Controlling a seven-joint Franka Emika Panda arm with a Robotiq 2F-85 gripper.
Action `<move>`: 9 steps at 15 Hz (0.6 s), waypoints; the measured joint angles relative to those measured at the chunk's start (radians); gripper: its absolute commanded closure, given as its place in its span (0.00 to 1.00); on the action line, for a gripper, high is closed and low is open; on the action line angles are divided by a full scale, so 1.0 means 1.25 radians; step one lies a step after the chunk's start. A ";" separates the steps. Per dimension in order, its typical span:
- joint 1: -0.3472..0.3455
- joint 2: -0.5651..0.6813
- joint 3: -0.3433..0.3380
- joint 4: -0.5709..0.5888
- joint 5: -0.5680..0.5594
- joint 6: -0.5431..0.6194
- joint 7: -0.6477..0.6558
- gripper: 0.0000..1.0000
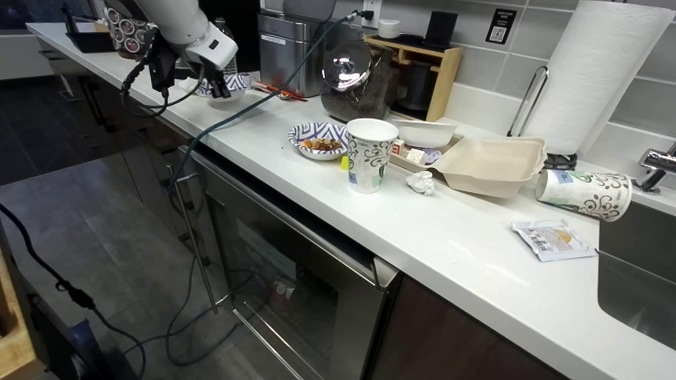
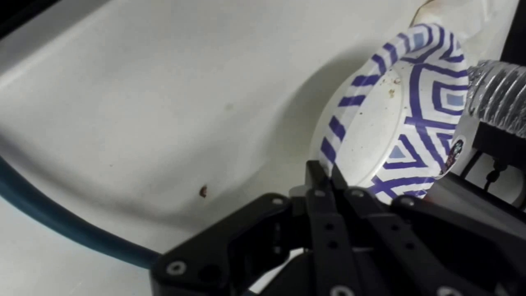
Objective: Pour the contents of the bowl into the other bowl
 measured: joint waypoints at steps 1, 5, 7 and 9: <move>-0.002 0.015 -0.001 0.014 0.018 0.005 -0.018 0.99; -0.010 0.067 -0.011 0.066 0.031 0.011 -0.030 0.65; -0.012 0.084 -0.018 0.078 0.015 0.011 -0.026 0.49; -0.014 0.085 -0.029 0.077 -0.047 0.006 0.011 0.34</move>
